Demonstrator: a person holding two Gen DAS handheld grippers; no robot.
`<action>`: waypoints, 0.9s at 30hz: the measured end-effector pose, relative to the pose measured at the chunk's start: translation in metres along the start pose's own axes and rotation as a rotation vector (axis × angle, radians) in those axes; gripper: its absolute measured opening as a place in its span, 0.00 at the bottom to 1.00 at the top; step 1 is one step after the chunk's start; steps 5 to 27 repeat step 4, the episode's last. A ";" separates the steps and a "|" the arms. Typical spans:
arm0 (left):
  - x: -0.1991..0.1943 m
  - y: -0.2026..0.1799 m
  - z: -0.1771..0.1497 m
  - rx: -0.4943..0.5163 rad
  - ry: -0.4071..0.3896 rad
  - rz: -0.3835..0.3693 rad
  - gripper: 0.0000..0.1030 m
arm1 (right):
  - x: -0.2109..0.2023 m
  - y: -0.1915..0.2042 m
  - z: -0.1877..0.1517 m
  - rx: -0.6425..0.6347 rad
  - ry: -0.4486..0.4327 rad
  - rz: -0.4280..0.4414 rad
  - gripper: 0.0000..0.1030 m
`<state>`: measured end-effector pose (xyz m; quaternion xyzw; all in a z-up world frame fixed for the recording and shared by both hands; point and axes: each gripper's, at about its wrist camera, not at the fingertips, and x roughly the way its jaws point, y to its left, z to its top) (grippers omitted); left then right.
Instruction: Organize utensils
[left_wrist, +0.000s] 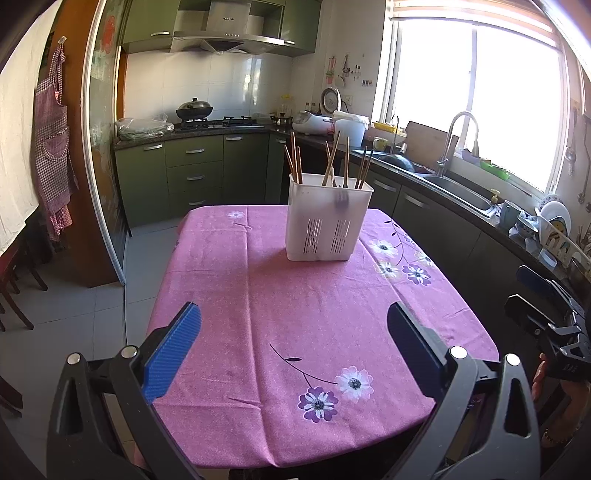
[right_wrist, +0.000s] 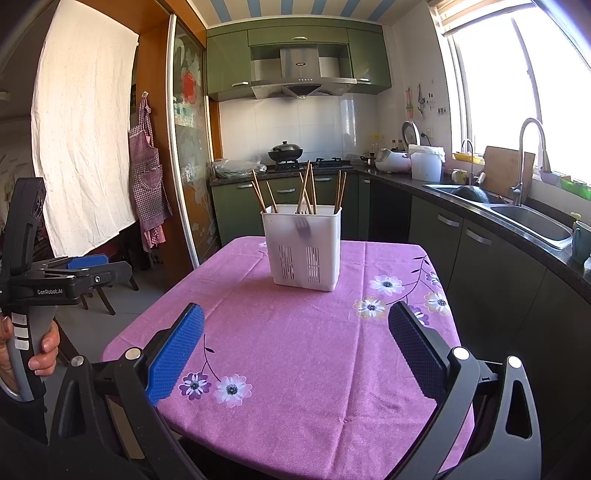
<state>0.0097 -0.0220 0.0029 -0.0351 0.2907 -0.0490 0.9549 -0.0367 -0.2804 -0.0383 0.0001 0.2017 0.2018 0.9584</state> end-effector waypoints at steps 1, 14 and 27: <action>0.001 0.000 -0.001 0.003 0.003 -0.003 0.93 | 0.001 0.000 0.000 0.001 0.001 0.000 0.95; 0.006 -0.002 -0.002 0.016 0.018 0.000 0.93 | 0.004 -0.001 0.000 0.002 0.008 -0.002 0.95; 0.006 -0.002 -0.002 0.016 0.018 0.000 0.93 | 0.004 -0.001 0.000 0.002 0.008 -0.002 0.95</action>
